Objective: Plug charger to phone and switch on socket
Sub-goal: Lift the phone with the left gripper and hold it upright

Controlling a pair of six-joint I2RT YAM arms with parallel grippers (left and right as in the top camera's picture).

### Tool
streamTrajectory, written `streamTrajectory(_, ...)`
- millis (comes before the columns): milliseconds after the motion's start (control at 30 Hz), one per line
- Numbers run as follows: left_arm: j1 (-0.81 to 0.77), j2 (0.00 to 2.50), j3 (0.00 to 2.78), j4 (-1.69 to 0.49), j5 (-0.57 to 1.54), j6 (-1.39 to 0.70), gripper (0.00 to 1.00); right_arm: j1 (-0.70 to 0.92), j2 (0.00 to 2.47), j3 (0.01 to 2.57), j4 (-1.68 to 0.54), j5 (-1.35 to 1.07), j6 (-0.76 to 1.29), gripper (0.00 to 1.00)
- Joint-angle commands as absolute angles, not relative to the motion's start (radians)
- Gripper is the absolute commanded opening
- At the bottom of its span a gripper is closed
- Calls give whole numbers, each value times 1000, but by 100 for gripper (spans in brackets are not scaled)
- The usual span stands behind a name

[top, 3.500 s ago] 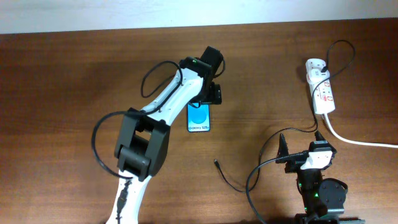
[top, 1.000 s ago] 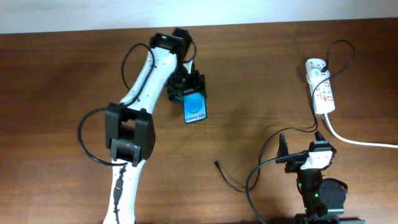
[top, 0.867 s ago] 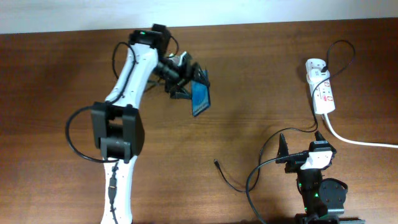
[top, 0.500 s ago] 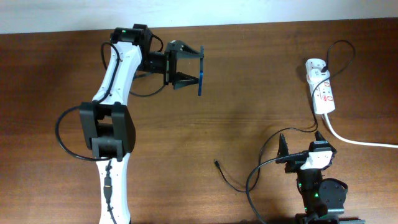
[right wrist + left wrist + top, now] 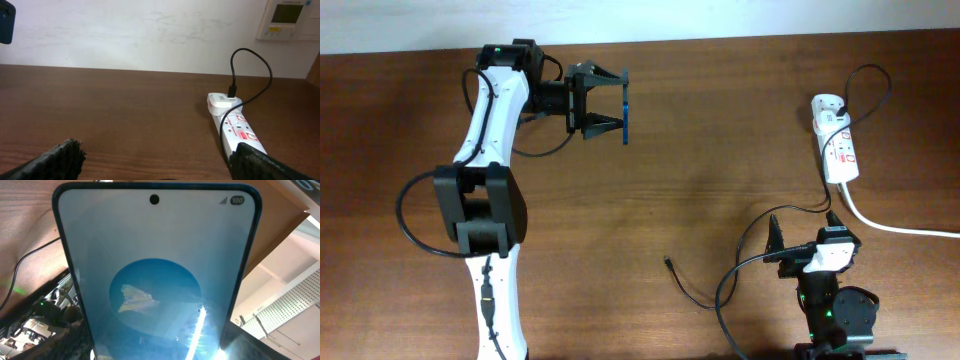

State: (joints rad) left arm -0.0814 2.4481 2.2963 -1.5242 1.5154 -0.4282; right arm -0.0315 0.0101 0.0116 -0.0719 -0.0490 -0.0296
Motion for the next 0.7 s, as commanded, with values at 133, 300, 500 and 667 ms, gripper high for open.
streamTrajectory(133,-75,2446,2323,-1528,1574,-434,78,-25,4,6,-76,-48,-26,99)
streamTrajectory(300,-75,2446,2323,-1528,1574,-434,78,-25,4,6,-76,-48,-26,98)
streamTrajectory(500,-75,2446,2323,-1528,1574,-434,79,-25,4,6,-76,-48,-26,98)
streamTrajectory(667,-75,2446,2323,-1528,1574,-434,80,-25,4,6,-76,-48,-26,98)
